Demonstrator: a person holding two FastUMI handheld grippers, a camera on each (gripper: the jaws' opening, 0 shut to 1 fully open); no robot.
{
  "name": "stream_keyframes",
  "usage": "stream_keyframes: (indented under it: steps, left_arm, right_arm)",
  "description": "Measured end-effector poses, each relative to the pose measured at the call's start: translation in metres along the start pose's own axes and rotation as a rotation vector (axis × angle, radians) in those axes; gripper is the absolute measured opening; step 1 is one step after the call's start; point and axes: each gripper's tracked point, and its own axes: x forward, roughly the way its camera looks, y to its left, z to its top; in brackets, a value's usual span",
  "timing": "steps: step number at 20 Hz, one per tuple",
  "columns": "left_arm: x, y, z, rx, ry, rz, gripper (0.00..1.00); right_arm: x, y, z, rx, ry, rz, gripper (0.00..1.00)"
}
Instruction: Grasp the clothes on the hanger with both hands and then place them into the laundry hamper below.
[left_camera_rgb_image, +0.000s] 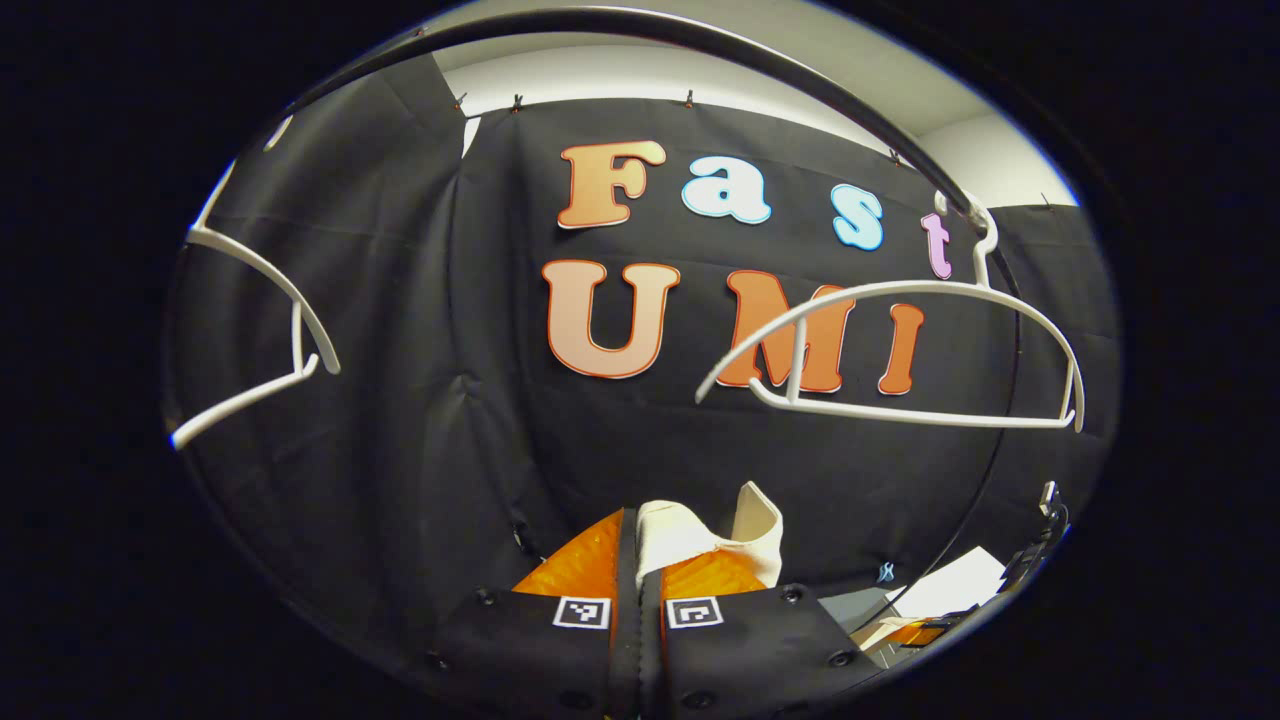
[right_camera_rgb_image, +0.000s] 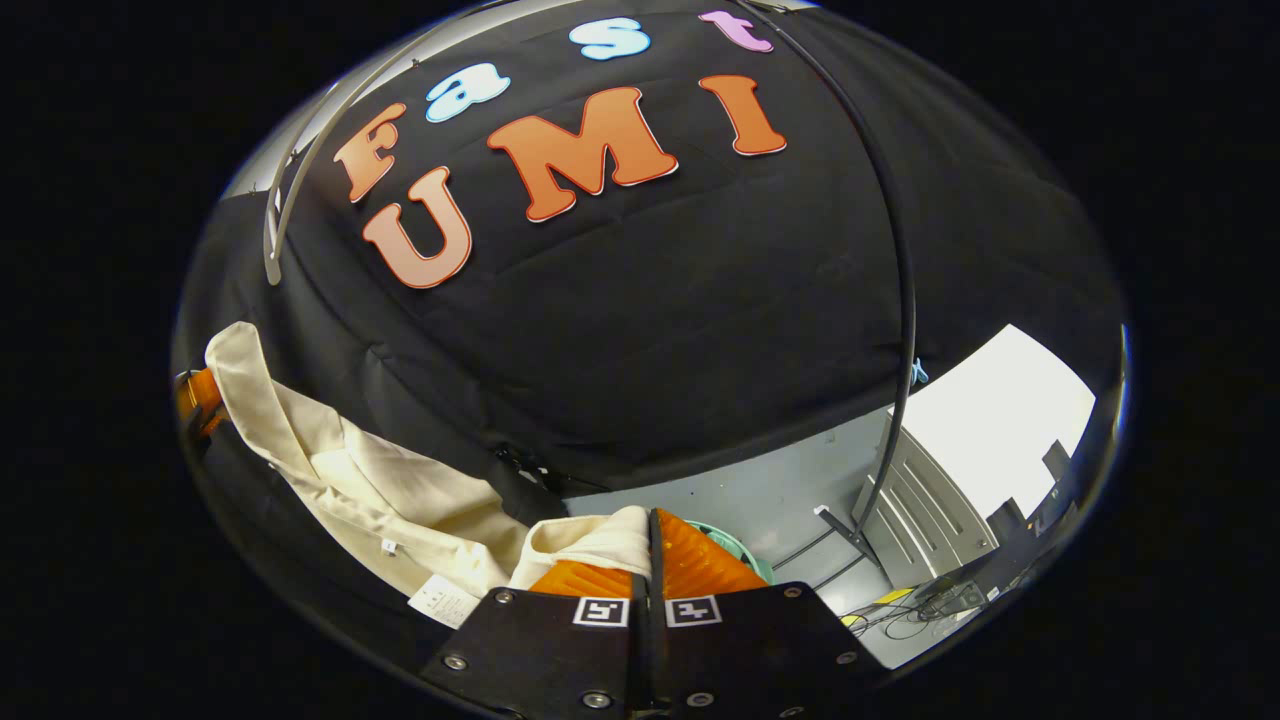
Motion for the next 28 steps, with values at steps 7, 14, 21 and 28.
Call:
stream_keyframes:
  steps: [7,14,21,28]
  left_arm:
    - [0.006,-0.009,-0.064,-0.028,0.149,-0.039,0.07]
    - [0.011,-0.001,-0.152,-0.035,0.331,-0.016,0.07]
    - [-0.004,0.015,-0.216,-0.052,0.471,0.015,0.07]
    - [-0.021,0.033,-0.288,0.013,0.671,0.046,0.07]
  right_arm:
    - [0.007,0.007,-0.007,-0.045,0.019,-0.007,0.00]
    - [0.017,0.014,-0.024,-0.100,0.065,-0.023,0.00]
    - [0.027,0.018,-0.052,-0.150,0.129,-0.045,0.00]
    - [0.039,0.018,-0.096,-0.294,0.236,-0.078,0.00]
